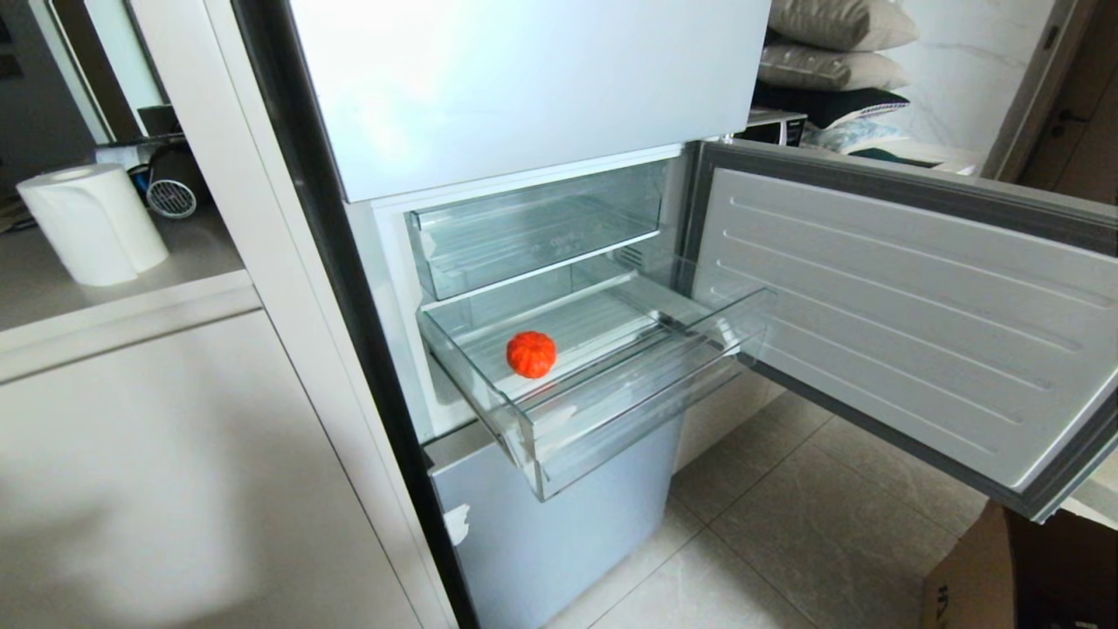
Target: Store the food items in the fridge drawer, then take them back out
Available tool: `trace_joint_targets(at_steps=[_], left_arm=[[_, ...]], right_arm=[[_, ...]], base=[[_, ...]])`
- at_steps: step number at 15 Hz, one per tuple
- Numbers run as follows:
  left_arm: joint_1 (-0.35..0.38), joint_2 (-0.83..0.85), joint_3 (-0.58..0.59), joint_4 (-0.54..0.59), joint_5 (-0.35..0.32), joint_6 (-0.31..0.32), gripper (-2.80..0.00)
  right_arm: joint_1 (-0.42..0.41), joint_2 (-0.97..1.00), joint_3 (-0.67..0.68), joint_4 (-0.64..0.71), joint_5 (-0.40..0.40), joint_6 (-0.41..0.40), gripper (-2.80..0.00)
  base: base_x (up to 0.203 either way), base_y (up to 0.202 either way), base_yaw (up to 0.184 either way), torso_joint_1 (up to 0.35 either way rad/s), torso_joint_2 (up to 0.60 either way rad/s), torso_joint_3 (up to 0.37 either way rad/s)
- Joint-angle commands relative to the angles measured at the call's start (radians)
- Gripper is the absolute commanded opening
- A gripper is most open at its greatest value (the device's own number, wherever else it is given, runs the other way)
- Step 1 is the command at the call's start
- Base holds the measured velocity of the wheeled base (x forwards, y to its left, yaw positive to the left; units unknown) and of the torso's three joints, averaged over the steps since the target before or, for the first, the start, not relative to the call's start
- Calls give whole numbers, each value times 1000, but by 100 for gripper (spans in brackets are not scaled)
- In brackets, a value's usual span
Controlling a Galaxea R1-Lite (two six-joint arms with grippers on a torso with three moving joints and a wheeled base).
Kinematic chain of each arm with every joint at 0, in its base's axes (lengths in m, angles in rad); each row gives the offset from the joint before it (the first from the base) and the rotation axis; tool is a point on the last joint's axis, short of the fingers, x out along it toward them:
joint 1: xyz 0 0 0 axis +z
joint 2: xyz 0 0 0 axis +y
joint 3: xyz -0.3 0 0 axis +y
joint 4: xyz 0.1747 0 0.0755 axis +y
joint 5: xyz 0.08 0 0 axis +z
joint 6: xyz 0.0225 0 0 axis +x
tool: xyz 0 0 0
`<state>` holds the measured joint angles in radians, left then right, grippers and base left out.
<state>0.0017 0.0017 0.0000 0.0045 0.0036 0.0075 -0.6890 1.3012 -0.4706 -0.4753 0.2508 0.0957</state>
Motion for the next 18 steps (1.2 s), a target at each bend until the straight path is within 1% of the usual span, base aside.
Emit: trace_joint_targets(at_steps=[1,2,3,4,9,13,15,18], left_arm=[[0,0,0,0,-1,0,-280],[0,1,0,0,1,0,-280],[0,0,0,0,-1,0,-280],[0,0,0,0,-1,-1,-280],[0,0,0,0,1,0,-280],[0,1,0,0,1,0,-280],[0,1,0,0,0,0,-280],[0,1,0,0,-1,0,-280]], right_arm=[[206,-133,117,-5,0,1,-280],[260,-156,180,-20,0,-4,-280],[287,-176,213,-46,0,-11,-280],[295,-186,213,-55,5,-10,-280],[303,-188,243,-68,7,-8,-280],[305,-183,262,-120,5,-17,-280],[306,-183,284,-164,4,-43,-280],[306,-180,299,-192,1,-40,-280]], base=[[0,0,0,0,0,0],[0,0,0,0,0,0],[0,0,0,0,0,0],[0,0,0,0,0,0],[0,0,0,0,0,0],[0,0,0,0,0,0],[0,0,0,0,0,0],[0,-3,20,1,0,1]])
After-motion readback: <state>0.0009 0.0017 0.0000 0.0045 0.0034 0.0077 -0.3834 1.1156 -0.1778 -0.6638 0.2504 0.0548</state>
